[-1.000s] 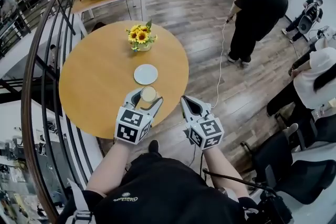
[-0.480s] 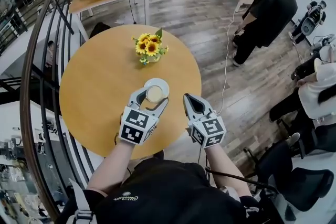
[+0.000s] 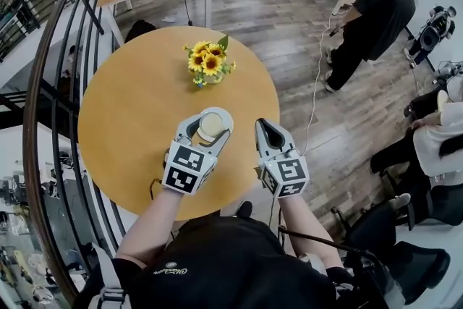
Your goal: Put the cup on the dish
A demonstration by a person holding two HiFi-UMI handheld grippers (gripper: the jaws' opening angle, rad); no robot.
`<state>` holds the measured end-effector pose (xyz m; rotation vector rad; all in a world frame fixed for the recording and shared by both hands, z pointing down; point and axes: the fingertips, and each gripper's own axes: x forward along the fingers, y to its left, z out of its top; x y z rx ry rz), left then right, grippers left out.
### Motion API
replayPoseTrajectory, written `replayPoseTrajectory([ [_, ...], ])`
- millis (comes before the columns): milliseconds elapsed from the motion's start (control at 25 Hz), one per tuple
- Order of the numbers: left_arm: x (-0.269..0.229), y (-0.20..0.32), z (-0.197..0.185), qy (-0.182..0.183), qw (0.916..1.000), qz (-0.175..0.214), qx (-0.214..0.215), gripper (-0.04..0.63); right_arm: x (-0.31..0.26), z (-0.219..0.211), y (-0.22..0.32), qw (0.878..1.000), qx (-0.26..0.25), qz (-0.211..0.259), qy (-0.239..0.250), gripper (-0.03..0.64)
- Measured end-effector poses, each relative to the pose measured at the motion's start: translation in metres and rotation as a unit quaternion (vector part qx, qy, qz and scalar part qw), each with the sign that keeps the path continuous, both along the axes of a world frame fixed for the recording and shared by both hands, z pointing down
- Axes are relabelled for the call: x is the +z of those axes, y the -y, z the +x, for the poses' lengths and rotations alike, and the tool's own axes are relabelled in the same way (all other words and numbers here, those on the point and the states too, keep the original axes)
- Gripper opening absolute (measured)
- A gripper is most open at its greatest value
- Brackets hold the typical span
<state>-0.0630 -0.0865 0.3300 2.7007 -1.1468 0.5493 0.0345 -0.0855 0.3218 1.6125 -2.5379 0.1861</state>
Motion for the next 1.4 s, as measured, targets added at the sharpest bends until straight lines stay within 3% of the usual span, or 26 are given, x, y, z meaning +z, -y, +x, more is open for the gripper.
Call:
replayPoseTrajectory([
  [440, 0.012, 0.004, 0.027, 0.03, 0.9993, -0.011, -0.017, 0.258, 0.011, 0.031, 0.01, 1.0, -0.015, -0.012, 0.013, 0.003],
  [680, 0.017, 0.01, 0.028, 0.025, 0.9991, -0.018, -0.029, 0.258, 0.015, 0.032, 0.015, 0.999, -0.025, -0.017, 0.012, 0.003],
  [1080, 0.057, 0.021, 0.019, 0.033, 0.9966, -0.057, -0.051, 0.258, 0.049, 0.03, 0.027, 0.998, -0.034, -0.051, 0.012, 0.003],
  [1400, 0.115, 0.024, 0.016, 0.05, 0.9917, -0.105, -0.054, 0.258, 0.11, 0.018, 0.036, 0.993, -0.041, -0.106, 0.016, 0.003],
])
